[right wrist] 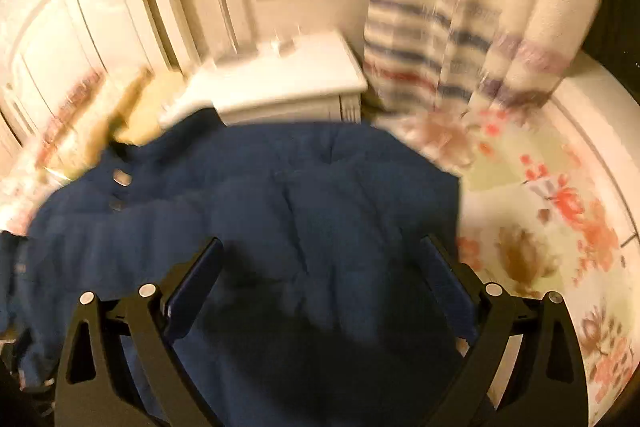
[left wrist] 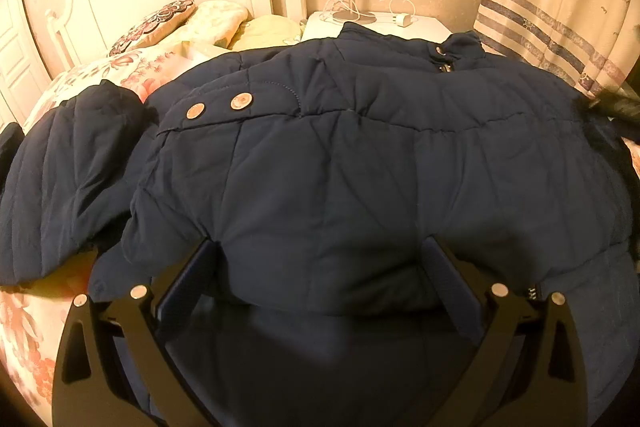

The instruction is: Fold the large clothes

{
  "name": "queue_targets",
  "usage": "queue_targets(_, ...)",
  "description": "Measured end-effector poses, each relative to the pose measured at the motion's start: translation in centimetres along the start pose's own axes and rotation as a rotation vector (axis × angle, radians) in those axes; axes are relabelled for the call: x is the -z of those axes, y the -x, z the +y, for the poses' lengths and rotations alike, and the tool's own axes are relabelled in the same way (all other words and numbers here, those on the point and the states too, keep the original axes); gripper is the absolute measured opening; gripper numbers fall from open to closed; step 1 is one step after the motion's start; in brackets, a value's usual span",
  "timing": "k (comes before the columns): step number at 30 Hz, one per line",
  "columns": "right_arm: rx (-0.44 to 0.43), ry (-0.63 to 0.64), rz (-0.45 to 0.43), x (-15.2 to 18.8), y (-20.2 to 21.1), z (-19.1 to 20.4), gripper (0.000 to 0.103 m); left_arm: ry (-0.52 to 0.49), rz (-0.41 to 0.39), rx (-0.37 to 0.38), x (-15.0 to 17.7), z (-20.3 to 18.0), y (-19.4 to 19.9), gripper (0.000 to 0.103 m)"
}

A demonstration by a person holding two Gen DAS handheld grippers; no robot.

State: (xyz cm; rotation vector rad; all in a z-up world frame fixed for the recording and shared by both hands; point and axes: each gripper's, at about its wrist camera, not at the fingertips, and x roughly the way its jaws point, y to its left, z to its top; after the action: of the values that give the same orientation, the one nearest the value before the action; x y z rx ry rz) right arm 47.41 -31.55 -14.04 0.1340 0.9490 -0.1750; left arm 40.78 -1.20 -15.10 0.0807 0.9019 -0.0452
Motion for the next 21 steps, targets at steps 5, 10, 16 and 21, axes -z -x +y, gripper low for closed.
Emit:
queue_targets(5,0.009,-0.018,0.063,-1.2,-0.7,0.1,0.099,-0.005,-0.001,-0.012,0.0,-0.2,0.0,0.101)
queue_targets(10,0.037,0.002,-0.057,-3.0,0.1,1.1,0.099,-0.008,0.0,-0.015,0.0,-0.2,-0.1,0.101)
queue_targets(16,0.024,0.047,0.029,-3.1,-3.2,1.6,0.099,-0.006,0.0,-0.008,0.0,-0.2,-0.1,0.101)
queue_targets(21,-0.042,0.03,-0.087,-1.3,1.7,3.2,0.098,-0.01,0.0,-0.013,-0.1,-0.3,-0.2,0.101)
